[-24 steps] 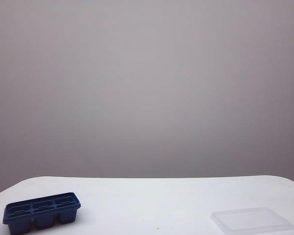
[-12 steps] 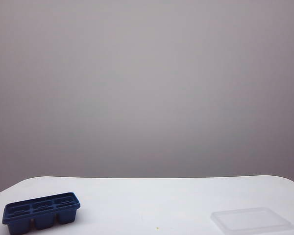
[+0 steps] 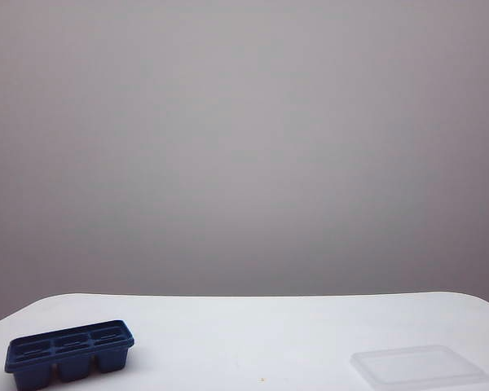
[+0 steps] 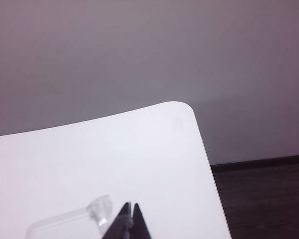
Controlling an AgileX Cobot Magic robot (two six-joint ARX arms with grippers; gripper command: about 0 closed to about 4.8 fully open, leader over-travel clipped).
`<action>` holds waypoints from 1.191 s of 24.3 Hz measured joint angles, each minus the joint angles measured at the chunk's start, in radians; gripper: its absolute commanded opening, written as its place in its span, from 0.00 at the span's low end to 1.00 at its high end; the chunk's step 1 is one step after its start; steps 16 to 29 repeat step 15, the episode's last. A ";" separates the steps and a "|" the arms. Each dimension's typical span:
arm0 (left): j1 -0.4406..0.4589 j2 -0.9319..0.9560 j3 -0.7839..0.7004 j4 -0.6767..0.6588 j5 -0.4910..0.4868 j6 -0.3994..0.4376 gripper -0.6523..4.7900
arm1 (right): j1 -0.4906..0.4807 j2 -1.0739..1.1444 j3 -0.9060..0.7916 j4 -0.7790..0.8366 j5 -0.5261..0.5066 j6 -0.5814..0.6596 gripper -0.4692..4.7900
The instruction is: Pick up the ice cube tray, remove its lid, and then place both the tray and the lid back on the table.
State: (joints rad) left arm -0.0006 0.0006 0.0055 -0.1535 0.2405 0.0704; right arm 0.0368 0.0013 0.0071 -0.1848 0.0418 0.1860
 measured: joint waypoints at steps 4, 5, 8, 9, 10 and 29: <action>0.000 0.000 0.000 0.000 0.003 -0.031 0.17 | 0.000 0.000 0.000 0.000 -0.005 0.000 0.09; 0.000 0.000 0.000 0.000 0.002 -0.042 0.17 | 0.000 0.000 0.000 0.000 -0.005 0.000 0.09; 0.000 0.000 0.000 0.000 0.002 -0.045 0.17 | 0.000 0.000 0.000 0.000 -0.005 0.000 0.09; 0.000 0.000 0.000 0.000 0.002 -0.045 0.17 | 0.000 0.000 0.000 0.000 -0.005 0.000 0.09; 0.000 0.000 0.000 0.000 0.002 -0.045 0.17 | 0.000 0.000 0.000 0.000 -0.005 0.000 0.09; 0.000 0.000 0.000 0.000 0.002 -0.045 0.17 | 0.000 0.000 0.000 0.000 -0.005 0.000 0.09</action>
